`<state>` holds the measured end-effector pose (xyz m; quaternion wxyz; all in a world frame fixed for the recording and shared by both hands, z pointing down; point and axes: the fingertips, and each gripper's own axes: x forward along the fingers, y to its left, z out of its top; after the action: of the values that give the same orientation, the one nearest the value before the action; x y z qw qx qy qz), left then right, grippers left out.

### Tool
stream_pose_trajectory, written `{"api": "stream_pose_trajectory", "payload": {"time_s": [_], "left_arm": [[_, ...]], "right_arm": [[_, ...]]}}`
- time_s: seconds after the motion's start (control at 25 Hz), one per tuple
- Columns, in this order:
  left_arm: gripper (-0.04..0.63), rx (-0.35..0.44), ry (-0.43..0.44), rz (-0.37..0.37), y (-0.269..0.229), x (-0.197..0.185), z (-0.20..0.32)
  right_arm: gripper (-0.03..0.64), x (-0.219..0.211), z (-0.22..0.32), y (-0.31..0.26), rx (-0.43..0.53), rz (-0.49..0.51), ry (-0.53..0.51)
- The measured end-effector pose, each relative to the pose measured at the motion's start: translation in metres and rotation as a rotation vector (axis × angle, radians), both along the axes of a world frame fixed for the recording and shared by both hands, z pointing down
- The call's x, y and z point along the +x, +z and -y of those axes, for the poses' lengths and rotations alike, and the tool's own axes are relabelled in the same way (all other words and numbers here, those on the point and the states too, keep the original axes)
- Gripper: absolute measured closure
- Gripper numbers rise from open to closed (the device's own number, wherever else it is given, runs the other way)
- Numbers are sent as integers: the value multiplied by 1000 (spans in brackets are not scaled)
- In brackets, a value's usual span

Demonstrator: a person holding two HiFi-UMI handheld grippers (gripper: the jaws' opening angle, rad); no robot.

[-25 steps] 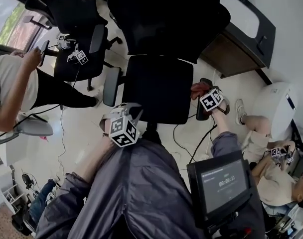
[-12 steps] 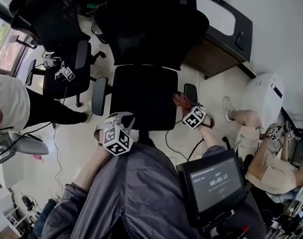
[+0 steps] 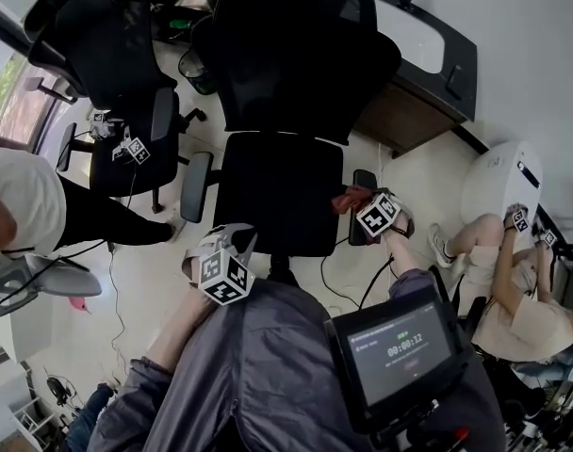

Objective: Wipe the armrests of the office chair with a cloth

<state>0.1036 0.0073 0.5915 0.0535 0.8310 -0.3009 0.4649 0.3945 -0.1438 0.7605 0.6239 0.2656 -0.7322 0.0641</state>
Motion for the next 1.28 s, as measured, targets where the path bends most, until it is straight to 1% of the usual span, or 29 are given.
{"api": "stream_pose_trajectory", "payload": {"time_s": [0.16,0.28,0.4,0.6,0.76,1.04,1.16,1.28], "left_arm": [[578,-15,-26,12,1,-7,-8],[578,-22,-39,16,3,-10,-11],[578,-24,-43,8,5,-7,-12],[578,-2,-26,-7,2,-2,-7],[578,11,-7,-18,0,5,-5],[578,25,7,-31,-2,8,-10],[578,38,0,-38,-6,7,-7],[578,47,-5,-43,-9,9,-5]], "right_arm": [[572,5,30,5,41,1,48],[572,3,34,13,6,1,79],[571,-2,16,19,-24,-5,39],[571,-10,-36,15,-47,-6,-39],[571,-12,-72,16,-62,-18,-79],[572,-13,-112,16,-114,-8,-67],[572,-14,-115,16,-134,-11,-69],[572,-15,-108,13,-128,-10,-70]]}}
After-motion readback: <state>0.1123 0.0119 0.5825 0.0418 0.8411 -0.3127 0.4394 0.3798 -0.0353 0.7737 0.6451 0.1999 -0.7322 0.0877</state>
